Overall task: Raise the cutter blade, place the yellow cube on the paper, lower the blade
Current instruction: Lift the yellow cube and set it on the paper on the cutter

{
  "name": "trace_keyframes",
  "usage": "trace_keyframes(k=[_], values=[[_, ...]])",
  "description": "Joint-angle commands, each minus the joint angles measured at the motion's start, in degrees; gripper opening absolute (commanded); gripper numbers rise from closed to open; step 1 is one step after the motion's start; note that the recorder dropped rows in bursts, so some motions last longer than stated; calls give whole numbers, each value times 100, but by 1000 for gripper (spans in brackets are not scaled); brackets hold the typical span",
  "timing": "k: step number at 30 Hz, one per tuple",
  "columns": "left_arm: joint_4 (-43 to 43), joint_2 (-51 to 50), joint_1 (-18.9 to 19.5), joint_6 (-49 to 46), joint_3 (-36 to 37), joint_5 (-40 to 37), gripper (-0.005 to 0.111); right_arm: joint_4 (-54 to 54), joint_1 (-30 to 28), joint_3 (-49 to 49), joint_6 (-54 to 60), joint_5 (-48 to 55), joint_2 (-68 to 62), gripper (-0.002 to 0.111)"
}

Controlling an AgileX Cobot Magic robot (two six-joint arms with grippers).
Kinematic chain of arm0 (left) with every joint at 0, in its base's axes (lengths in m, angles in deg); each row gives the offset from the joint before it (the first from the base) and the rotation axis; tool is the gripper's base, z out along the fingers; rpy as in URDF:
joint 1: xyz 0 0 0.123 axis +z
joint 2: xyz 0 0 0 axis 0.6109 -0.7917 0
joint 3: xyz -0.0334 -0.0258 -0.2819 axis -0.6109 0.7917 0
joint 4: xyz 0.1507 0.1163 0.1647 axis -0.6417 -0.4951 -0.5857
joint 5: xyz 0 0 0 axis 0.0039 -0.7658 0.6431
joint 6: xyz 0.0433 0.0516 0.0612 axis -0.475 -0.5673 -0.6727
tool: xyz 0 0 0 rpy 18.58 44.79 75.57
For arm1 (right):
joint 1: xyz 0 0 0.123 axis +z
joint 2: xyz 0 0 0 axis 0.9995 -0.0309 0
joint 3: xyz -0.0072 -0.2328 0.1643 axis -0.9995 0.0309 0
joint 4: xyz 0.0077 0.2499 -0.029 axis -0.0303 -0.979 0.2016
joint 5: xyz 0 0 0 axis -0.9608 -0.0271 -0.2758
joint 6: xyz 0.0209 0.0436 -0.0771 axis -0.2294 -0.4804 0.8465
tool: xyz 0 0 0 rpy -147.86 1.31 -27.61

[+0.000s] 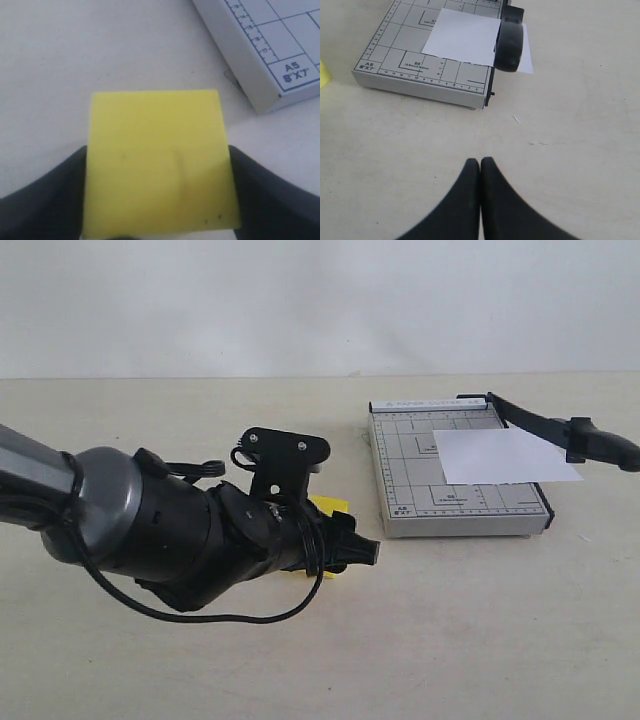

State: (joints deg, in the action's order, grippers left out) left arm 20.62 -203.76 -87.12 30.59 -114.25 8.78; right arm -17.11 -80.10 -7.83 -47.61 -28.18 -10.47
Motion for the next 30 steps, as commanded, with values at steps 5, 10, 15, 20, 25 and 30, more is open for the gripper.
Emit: trace_keyframes(k=[5, 10, 15, 20, 25, 30], values=[[97, 379, 26, -184, -19, 109, 5, -136, -12, 27, 21, -66, 1, 0], [-130, 1285, 26, -624, -130, -522, 5, -148, -12, 27, 21, -86, 1, 0], [-1150, 1069, 50, -646, -1092, -1764, 5, -148, -12, 27, 21, -191, 1, 0], [-1300, -739, 443, -581, -3744, -3095, 5, -148, -12, 27, 21, -191, 1, 0], [-1778, -1950, 606, -413, -5418, -3791, 5, -148, -12, 27, 21, -191, 1, 0], [-3876, -2583, 629, 559, -6111, -4692, 5, -171, -12, 27, 21, -179, 1, 0]])
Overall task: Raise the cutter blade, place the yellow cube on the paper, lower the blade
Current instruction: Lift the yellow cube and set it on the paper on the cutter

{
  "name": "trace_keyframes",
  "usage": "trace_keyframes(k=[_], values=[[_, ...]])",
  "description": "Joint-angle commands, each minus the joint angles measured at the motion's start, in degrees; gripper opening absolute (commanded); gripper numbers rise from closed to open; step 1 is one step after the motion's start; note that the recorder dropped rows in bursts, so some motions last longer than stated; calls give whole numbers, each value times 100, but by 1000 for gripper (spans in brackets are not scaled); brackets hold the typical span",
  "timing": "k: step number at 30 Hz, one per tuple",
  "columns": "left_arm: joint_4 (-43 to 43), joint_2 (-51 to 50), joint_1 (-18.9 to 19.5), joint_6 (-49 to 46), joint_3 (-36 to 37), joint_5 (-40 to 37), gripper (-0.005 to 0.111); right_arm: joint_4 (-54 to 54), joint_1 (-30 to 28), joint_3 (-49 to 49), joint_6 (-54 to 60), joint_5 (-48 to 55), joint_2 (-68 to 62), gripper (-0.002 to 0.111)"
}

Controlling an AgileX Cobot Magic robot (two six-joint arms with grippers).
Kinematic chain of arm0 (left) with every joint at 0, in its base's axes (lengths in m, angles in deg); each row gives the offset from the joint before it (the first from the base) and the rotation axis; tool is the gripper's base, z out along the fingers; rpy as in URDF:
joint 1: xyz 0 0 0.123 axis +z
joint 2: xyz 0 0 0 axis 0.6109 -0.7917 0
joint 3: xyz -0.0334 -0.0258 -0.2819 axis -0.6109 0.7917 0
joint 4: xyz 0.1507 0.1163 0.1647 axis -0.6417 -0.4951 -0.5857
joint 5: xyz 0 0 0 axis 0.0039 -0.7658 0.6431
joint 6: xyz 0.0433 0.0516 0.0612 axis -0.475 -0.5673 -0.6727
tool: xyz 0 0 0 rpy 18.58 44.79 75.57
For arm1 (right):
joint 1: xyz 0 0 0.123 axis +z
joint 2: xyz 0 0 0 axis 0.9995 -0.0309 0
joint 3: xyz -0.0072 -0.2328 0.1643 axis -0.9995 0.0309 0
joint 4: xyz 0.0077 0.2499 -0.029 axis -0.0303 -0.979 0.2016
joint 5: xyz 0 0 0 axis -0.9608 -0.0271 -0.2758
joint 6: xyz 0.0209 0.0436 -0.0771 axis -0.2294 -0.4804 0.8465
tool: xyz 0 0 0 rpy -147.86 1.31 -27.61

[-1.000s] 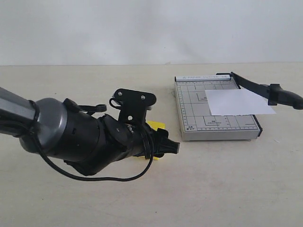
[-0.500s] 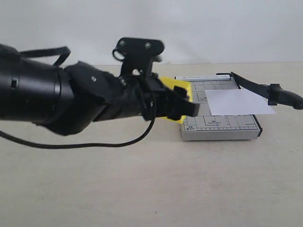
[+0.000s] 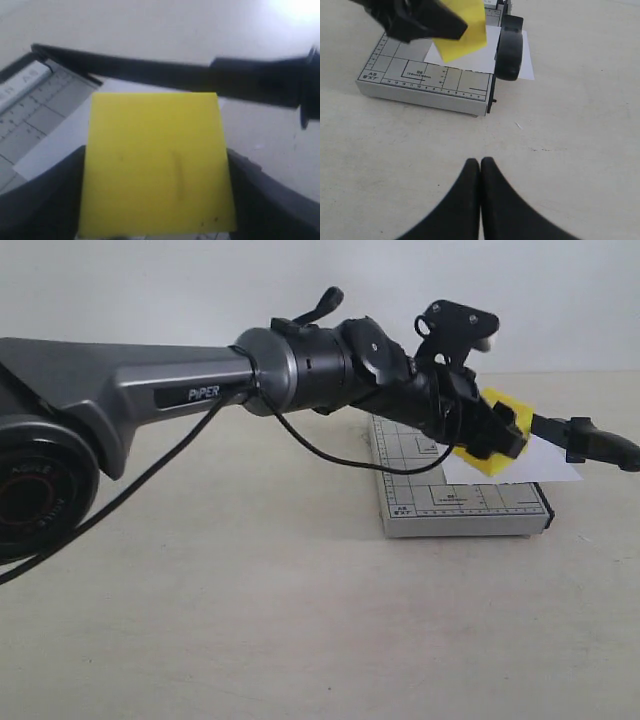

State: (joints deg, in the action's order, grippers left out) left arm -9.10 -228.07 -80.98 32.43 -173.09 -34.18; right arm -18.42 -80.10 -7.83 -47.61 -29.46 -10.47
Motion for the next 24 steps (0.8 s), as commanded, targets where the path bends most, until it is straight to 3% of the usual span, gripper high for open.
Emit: trace_keyframes(k=[1, 13, 24], values=[[-930, -165, 27, 375, -233, -304, 5, -64, -12, 27, 21, -51, 1, 0], [-940, -269, 91, 375, -440, 279, 5, -234, -12, 27, 21, -38, 1, 0], [-940, -496, 104, 375, -625, 93, 5, -249, -12, 27, 21, -28, 1, 0]])
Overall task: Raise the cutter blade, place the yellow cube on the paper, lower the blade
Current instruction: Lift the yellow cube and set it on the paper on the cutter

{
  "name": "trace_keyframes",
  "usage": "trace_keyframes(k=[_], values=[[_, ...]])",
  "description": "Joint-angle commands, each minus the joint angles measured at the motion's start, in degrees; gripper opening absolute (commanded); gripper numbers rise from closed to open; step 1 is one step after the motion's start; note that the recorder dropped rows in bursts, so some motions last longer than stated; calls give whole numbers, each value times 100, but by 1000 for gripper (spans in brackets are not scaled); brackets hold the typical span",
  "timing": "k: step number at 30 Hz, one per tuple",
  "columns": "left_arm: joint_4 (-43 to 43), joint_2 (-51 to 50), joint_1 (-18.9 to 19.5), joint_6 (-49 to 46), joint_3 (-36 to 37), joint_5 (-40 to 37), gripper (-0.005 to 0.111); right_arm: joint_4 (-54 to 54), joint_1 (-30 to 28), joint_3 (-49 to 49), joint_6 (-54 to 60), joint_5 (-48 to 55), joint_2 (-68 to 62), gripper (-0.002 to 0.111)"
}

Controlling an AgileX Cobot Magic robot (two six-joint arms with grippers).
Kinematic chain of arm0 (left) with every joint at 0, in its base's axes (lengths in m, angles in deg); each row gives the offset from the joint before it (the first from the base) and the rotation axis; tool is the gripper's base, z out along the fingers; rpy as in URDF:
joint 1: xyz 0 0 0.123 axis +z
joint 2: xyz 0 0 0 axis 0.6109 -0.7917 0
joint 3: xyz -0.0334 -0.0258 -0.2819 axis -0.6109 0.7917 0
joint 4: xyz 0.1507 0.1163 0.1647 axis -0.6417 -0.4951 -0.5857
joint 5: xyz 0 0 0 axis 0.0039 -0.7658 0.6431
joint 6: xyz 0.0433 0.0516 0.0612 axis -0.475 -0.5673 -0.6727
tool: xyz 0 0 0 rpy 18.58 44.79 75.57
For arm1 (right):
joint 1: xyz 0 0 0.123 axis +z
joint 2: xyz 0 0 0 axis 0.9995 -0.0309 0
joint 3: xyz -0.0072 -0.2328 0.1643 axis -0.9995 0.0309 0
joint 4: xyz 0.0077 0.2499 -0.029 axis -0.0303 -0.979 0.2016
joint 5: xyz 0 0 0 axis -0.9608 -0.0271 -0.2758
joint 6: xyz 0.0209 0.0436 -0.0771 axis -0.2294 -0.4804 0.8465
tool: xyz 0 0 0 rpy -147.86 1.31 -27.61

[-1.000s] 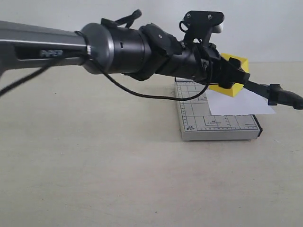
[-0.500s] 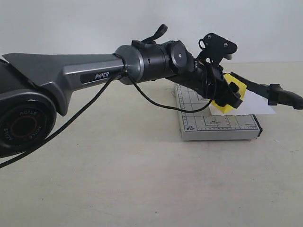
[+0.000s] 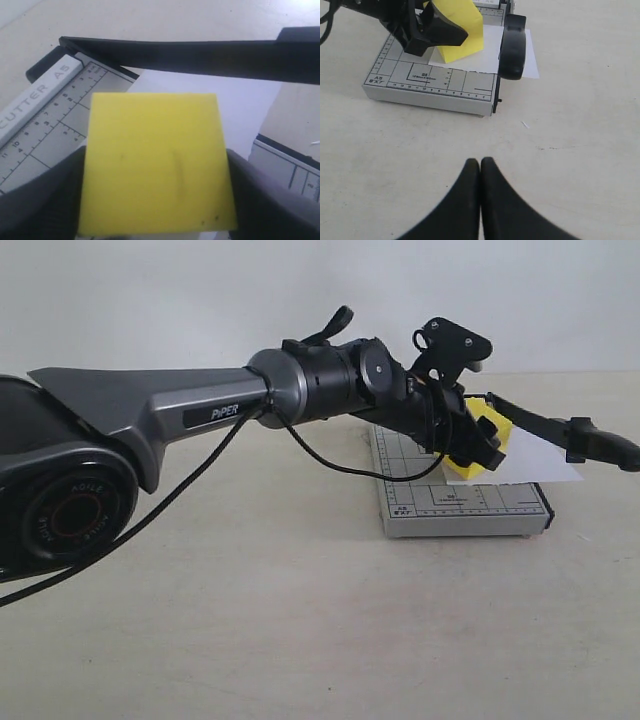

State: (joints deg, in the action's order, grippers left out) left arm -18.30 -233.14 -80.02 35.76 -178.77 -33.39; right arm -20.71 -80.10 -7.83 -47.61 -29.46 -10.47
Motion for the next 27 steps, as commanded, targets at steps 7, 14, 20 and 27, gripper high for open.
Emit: trace_keyframes(k=[7, 14, 20, 27], values=[[-20, 11, 8, 41, -56, 327, 6, -125, -12, 27, 21, 68, 1, 0], [-20, -24, 8, 41, -56, 283, 52, -133, -12, 27, 21, 199, 1, 0], [-20, -116, 8, 41, -56, 508, 72, -133, -12, 27, 21, 186, 1, 0], [-20, -147, 8, 41, -56, 989, 84, -133, -12, 27, 21, 186, 1, 0]])
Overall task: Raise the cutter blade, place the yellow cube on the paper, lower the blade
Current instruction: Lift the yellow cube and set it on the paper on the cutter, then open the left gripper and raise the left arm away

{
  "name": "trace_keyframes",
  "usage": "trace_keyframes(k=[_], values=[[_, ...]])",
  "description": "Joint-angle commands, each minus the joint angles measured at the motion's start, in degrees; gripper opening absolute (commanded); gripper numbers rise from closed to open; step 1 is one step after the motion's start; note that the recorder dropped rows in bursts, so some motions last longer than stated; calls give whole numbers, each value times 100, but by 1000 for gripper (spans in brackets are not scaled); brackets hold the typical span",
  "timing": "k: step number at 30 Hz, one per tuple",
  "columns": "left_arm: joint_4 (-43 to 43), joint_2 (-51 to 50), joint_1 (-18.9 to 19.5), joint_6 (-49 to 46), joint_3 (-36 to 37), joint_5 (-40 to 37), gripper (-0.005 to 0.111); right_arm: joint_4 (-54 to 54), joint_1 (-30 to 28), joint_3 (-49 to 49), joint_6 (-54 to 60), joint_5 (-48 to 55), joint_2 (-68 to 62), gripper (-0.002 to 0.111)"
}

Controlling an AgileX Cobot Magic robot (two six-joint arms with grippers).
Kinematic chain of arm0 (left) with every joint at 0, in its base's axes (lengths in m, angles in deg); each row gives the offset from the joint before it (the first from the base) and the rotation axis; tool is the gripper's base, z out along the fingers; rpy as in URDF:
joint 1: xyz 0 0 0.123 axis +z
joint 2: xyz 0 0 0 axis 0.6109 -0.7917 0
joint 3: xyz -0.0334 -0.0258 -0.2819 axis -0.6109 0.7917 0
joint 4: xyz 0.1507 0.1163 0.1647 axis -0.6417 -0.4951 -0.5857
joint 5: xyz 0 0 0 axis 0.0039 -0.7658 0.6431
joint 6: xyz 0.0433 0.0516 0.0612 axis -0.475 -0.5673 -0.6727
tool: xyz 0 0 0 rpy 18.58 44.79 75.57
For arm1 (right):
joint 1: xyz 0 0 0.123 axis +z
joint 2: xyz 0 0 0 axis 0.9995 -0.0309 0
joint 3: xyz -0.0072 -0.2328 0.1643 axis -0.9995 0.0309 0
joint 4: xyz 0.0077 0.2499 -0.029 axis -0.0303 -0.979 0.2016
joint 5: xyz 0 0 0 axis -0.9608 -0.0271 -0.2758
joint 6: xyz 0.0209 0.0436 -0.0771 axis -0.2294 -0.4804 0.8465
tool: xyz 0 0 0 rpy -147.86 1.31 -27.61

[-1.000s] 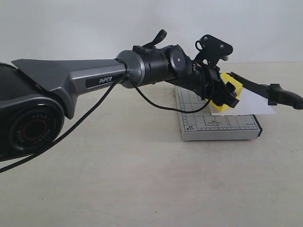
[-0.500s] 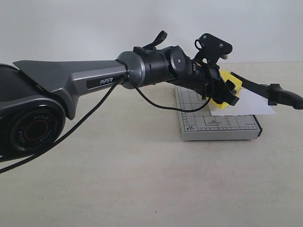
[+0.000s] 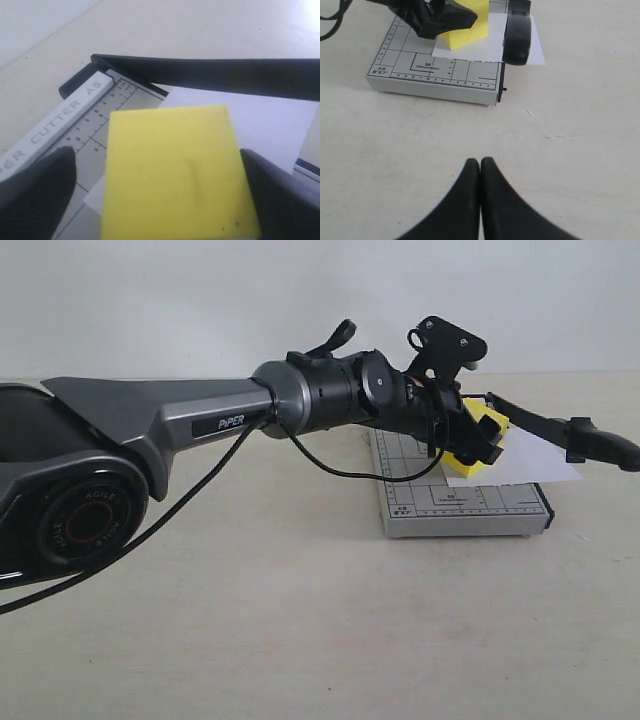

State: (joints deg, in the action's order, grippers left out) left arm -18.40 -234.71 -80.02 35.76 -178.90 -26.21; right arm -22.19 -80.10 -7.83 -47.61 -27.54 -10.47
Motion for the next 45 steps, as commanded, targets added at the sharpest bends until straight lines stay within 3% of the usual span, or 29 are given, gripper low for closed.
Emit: trace_keyframes(k=[1, 9, 12, 15, 18, 22, 26, 31, 39, 42, 45], values=[[-9, 10, 8, 41, -44, 271, 84, 15, -12, 27, 21, -5, 1, 0], [-9, 558, -4, 288, -44, 221, 83, 15, -12, 27, 21, -17, 1, 0], [-9, 914, -4, 397, -44, -131, 76, 15, -12, 27, 21, -39, 1, 0], [-9, 1253, 7, 485, -44, -756, 52, 15, -12, 27, 21, -77, 1, 0], [-88, 1507, 7, 485, -44, -1302, 7, 15, -12, 27, 42, -91, 1, 0], [-243, 1810, 71, 717, -5, -1459, 5, 15, -12, 27, 42, -91, 1, 0], [-243, 2209, 368, 1350, -5, -1666, 5, 15, -12, 27, 80, -104, 1, 0], [-648, 2817, 751, 1370, 255, -1974, 5, 15, -12, 27, 80, -104, 1, 0], [-1420, 4341, 1096, 1368, 2731, -1720, 5, 15, -12, 27, 80, -104, 1, 0], [-1936, 5055, 1293, 1976, 4210, -488, 5, 15, -12, 27, 80, -104, 1, 0], [-2132, 5824, 1778, 2808, 5854, 1502, 5, 15, -12, 27, 80, -104, 1, 0]])
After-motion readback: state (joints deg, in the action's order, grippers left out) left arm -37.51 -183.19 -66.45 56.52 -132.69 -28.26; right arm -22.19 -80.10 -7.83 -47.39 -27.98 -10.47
